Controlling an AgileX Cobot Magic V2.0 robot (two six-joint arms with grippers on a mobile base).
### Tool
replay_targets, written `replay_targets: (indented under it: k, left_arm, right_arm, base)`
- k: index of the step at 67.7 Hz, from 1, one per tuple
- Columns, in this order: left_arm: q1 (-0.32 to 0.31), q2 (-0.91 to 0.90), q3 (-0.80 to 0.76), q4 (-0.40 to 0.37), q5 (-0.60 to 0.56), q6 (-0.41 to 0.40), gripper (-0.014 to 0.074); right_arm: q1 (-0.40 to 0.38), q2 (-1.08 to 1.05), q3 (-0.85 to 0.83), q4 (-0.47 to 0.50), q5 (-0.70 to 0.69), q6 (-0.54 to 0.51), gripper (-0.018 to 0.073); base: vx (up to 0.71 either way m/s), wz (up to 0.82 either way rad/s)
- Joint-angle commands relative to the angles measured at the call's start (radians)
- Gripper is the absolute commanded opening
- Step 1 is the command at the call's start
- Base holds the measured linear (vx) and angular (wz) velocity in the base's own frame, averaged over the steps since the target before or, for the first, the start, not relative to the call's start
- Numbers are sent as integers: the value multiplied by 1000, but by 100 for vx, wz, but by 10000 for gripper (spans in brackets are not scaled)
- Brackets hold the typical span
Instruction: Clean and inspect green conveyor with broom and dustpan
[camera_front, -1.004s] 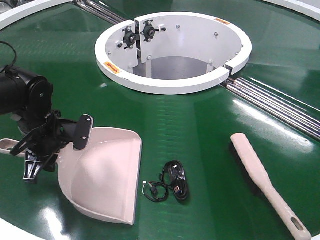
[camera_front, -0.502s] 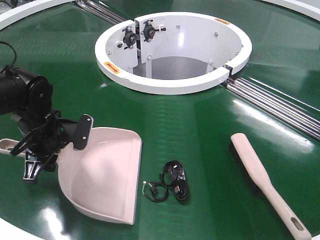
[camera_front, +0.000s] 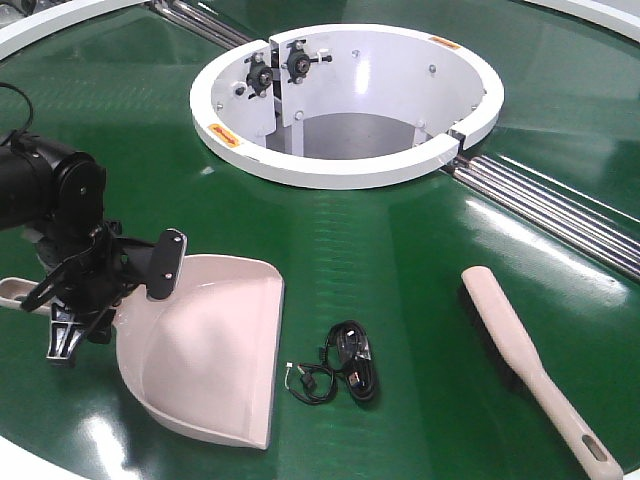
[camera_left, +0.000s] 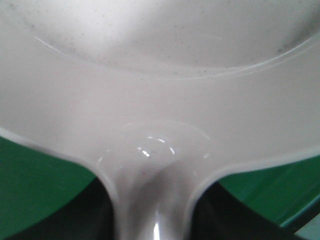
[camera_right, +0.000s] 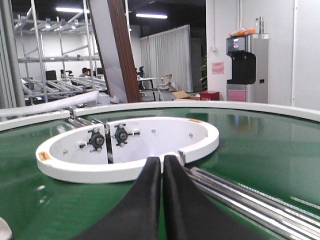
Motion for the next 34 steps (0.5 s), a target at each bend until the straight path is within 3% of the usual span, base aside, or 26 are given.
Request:
replay_targets:
  k: [1, 20, 34]
  left_arm:
    - [-4, -42, -27, -5, -24, -17, -8]
    - [-4, -42, -27, -5, -24, -17, -8]
    - [-4, -42, -27, -5, -24, -17, -8]
  right_arm:
    - [-4, 86, -125, 2, 26, 0, -10]
    - [-4, 380, -415, 4, 514, -3, -10]
    - [-4, 463, -445, 46, 612, 38, -10]
  base:
    - [0, 0]
    - [0, 0]
    - [0, 0]
